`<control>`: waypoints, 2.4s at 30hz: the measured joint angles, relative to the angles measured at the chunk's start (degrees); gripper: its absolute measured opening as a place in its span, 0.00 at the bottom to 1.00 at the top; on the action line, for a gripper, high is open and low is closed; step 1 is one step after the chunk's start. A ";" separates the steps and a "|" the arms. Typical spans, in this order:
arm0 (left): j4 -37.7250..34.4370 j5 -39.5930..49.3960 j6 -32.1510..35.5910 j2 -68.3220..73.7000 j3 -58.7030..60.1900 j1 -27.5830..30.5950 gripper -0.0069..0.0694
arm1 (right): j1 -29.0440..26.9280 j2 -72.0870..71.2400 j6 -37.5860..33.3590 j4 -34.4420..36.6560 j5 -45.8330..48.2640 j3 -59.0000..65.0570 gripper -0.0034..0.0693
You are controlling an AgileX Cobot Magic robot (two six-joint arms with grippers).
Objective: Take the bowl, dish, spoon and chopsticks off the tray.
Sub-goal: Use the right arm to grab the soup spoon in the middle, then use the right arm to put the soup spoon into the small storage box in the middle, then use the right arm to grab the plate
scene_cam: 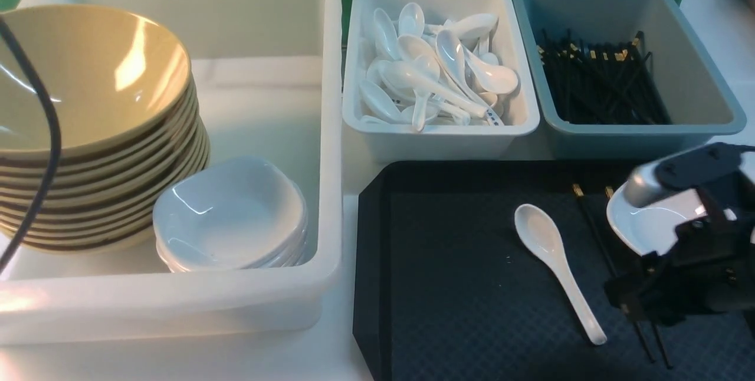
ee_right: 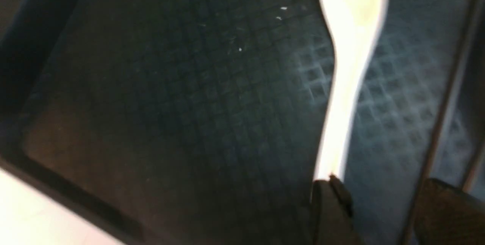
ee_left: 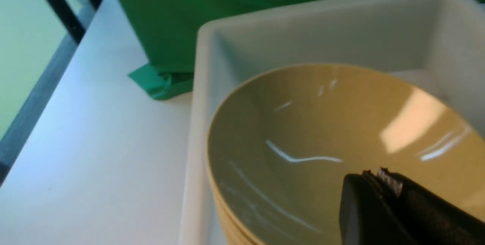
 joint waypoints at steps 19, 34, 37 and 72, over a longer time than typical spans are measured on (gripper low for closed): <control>-21.64 6.46 6.94 -14.50 7.16 -0.07 0.08 | 2.14 20.15 -4.39 -0.11 -5.79 -8.24 0.13; -26.20 -4.07 18.04 -40.55 35.07 -0.71 0.08 | 2.56 8.73 -8.03 -0.35 1.39 -15.59 0.12; -28.16 -8.27 18.23 -42.30 36.95 -0.71 0.08 | 3.56 9.29 -8.17 -0.15 -7.23 -20.75 0.12; -30.26 -11.03 18.99 -42.65 37.19 -9.74 0.08 | -13.93 17.16 7.03 -14.01 7.33 -16.10 0.22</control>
